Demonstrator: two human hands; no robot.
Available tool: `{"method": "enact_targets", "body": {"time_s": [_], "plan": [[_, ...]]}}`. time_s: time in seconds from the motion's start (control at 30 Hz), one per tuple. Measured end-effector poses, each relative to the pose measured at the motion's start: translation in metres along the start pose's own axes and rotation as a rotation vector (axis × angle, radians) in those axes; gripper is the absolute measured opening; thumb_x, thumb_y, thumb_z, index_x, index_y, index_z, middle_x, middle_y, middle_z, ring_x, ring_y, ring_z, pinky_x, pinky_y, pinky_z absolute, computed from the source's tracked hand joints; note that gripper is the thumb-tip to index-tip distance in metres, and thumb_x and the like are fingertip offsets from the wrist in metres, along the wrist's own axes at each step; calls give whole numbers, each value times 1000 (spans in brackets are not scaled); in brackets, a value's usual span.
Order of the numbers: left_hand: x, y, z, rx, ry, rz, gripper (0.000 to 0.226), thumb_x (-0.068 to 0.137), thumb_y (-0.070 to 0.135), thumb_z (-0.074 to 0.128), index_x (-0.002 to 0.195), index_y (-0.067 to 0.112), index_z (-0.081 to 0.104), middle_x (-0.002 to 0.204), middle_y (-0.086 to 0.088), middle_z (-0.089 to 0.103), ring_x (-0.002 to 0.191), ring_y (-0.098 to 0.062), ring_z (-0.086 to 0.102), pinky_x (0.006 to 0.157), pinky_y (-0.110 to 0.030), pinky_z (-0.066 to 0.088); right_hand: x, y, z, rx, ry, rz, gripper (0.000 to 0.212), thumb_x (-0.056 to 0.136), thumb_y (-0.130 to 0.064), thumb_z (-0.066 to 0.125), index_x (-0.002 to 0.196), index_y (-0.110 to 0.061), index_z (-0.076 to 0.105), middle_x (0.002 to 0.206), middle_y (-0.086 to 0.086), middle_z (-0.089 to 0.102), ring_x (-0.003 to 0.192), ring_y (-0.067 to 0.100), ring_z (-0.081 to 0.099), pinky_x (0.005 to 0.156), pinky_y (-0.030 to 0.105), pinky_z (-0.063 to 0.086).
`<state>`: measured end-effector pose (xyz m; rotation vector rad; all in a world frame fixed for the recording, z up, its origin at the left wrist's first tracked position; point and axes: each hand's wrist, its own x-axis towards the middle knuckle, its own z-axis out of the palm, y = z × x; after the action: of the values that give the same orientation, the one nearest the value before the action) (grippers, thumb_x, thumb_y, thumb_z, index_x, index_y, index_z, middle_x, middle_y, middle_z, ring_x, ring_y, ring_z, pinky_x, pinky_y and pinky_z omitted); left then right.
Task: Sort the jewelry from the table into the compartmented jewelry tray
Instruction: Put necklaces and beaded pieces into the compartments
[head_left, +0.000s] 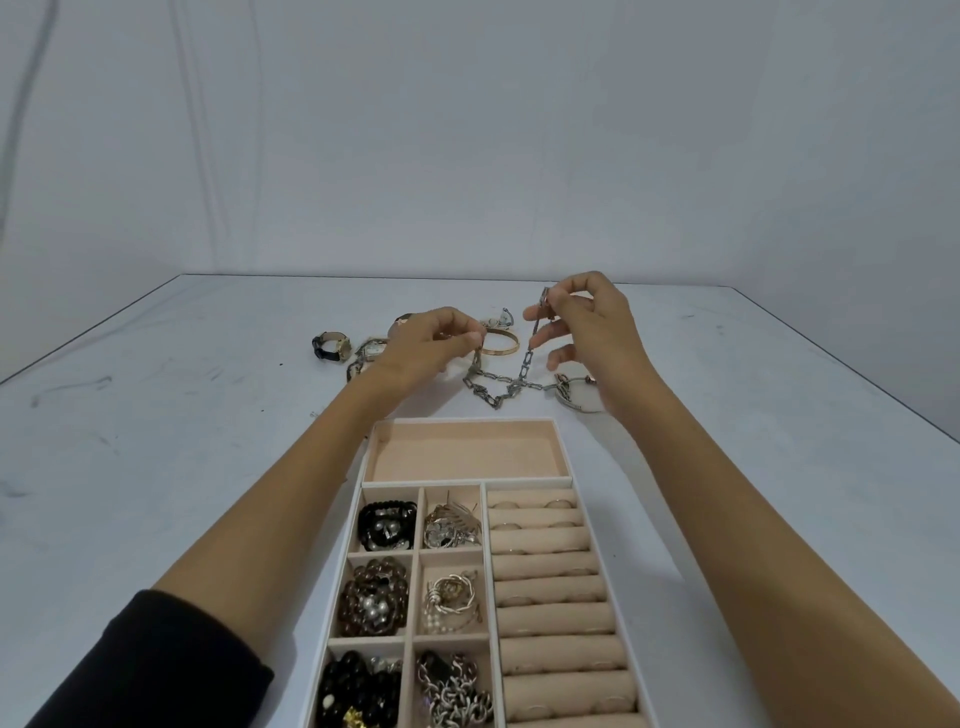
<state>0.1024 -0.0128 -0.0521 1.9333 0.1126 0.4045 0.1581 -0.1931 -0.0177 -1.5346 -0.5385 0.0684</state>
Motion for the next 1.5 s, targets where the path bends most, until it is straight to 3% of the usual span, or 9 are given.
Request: {"method": "enact_targets", "body": {"time_s": [0.13,0.3,0.37,0.5,0.63,0.77,1.0,1.3,1.5], "plan": [[-1,3,1,24,-29,30,17,97,22,53,103,15,68,103,6,68,97,-7,60,83,-19,43,-5,-13,4,177,-63,2,4,99,-11,47,99,-7,49,86,17,66,61,23,61,51,29,53],[-2,21,8,-378,-207,-53,56,104,43,23,124,6,61,122,-11,66,116,-18,62,105,-29,42,-3,-23,9,293,-138,-3,7,100,-14,47,99,-7,50,88,16,67,71,24,66,71,37,60],[-2,27,13,-491,-299,-127,72,100,55,14,123,5,60,123,-13,65,117,-22,61,108,-33,40,2,-28,13,352,-163,2,8,100,-15,48,100,-7,50,88,15,67,73,24,67,77,39,59],[-4,28,17,-644,-362,-216,90,92,69,7,114,1,63,117,-16,68,109,-25,65,110,-37,37,13,-38,26,405,-199,6,6,99,-12,49,99,-6,50,87,17,66,71,26,68,73,37,59],[-5,25,16,-738,-421,-259,104,86,76,1,108,1,70,120,-20,65,114,-30,62,109,-37,38,29,-50,38,449,-209,-5,5,100,-7,46,100,-4,49,85,20,65,70,30,67,73,40,60],[-5,22,16,-810,-469,-323,109,82,79,-1,116,-2,64,125,-22,62,117,-31,61,107,-38,41,46,-61,45,463,-197,-17,4,100,-6,45,100,-3,49,88,21,64,74,32,67,75,42,60],[-3,16,14,-915,-461,-415,112,82,80,1,112,-6,66,121,-24,63,110,-32,65,98,-40,49,67,-70,58,434,-145,-48,4,100,-6,44,103,-4,46,91,19,63,78,32,68,81,43,59],[-3,15,13,-947,-456,-511,111,83,80,7,109,-10,67,121,-26,63,107,-35,65,100,-44,46,76,-75,66,421,-126,-108,3,101,-9,44,99,-8,46,96,13,67,89,27,70,92,38,55],[-5,19,9,-1054,-422,-497,108,85,78,11,108,-12,66,120,-27,63,105,-36,66,94,-45,52,66,-56,65,318,-140,-88,4,97,-5,46,96,-8,47,90,15,67,78,27,69,81,37,59]]}}
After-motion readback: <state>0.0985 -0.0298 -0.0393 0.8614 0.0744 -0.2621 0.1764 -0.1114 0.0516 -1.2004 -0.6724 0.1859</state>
